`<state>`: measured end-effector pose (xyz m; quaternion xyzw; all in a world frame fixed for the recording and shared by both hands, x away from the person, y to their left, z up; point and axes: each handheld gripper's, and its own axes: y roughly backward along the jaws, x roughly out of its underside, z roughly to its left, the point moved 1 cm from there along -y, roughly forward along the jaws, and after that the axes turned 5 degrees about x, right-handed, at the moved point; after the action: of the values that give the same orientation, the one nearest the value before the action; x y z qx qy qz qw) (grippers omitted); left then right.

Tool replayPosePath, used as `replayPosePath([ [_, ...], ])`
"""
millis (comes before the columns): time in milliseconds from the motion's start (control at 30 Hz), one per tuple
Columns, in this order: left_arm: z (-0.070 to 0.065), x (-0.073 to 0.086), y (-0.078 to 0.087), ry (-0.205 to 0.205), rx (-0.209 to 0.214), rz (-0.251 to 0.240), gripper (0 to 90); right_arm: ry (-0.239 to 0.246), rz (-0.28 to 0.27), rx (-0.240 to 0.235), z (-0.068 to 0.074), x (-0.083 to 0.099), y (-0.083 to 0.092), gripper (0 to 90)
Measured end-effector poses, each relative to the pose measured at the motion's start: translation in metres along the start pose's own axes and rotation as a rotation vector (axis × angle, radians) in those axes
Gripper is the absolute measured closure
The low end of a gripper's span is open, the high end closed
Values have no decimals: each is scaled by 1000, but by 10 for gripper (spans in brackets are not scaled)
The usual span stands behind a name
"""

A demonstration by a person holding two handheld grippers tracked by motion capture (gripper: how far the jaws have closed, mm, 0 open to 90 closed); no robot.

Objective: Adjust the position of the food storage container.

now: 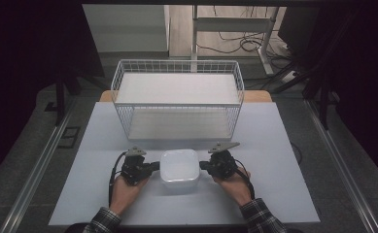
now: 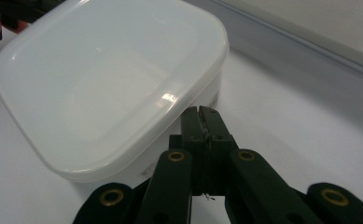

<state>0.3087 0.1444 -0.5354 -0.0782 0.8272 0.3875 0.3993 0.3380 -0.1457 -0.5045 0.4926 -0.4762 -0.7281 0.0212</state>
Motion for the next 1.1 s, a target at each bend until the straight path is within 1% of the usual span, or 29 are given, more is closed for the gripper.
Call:
replayPosePath([
  [33,-1,-1,-2,0,2,0,900,-16,1,1,0,4,3,887],
  [100,-3,-3,-4,-6,1,2,900,-18,2,7,-1,6,5,886],
  [200,-3,-3,-3,-11,2,4,898,-24,0,7,-1,6,6,875],
  [233,-3,-4,3,-35,-29,1,877,-20,-10,30,-2,7,8,857],
  [267,-3,-4,3,-35,-29,1,859,-20,-10,30,-2,7,8,857],
  [300,-3,-5,11,-65,-36,-4,832,-14,-27,51,-4,8,15,820],
  [367,-3,-3,20,-81,-21,-13,760,-8,-57,57,-5,12,25,774],
  [400,-3,-3,20,-81,-21,-13,718,-8,-57,57,-5,12,25,774],
  [433,-5,-1,23,-98,-21,-11,675,1,-65,63,-6,15,31,751],
  [467,-7,1,26,-115,-36,-10,675,12,-74,75,-6,18,35,725],
  [500,-10,6,32,-138,-53,-4,591,22,-93,94,-8,25,45,665],
  [567,-11,9,35,-142,-52,-6,500,20,-118,96,-9,29,53,571],
  [600,-12,12,38,-147,-54,-8,500,20,-118,96,-9,29,53,571],
  [633,-14,17,43,-163,-74,-14,409,36,-135,114,-10,33,59,483],
  [667,-14,17,43,-163,-74,-14,362,36,-135,114,-10,33,59,483],
  [700,-15,21,46,-171,-87,-23,323,59,-155,140,-9,38,64,376],
  [733,-15,21,46,-171,-87,-23,285,69,-159,152,-8,41,65,321],
  [767,-14,26,50,-164,-69,-36,254,77,-165,163,-8,43,67,274],
  [800,-14,26,50,-164,-69,-36,227,77,-165,163,-8,43,67,274],
  [833,-14,28,52,-159,-56,-41,190,83,-170,174,-8,48,69,196],
  [867,-14,30,53,-154,-49,-51,190,83,-170,174,-8,48,69,196],
  [900,-14,34,56,-148,-40,-58,132,71,-171,168,-9,52,71,130],
  [933,-14,34,56,-148,-40,-58,119,71,-171,168,-9,52,71,130],
  [967,-13,36,58,-147,-29,-59,94,58,-173,168,-10,56,73,78],
  [1000,-13,37,59,-144,-17,-62,94,58,-173,168,-10,56,73,78],
  [1033,-12,38,60,-143,-18,-65,75,53,-163,171,-11,60,73,52],
  [1100,-10,41,60,-155,-41,-62,53,53,-146,176,-12,64,73,29],
])
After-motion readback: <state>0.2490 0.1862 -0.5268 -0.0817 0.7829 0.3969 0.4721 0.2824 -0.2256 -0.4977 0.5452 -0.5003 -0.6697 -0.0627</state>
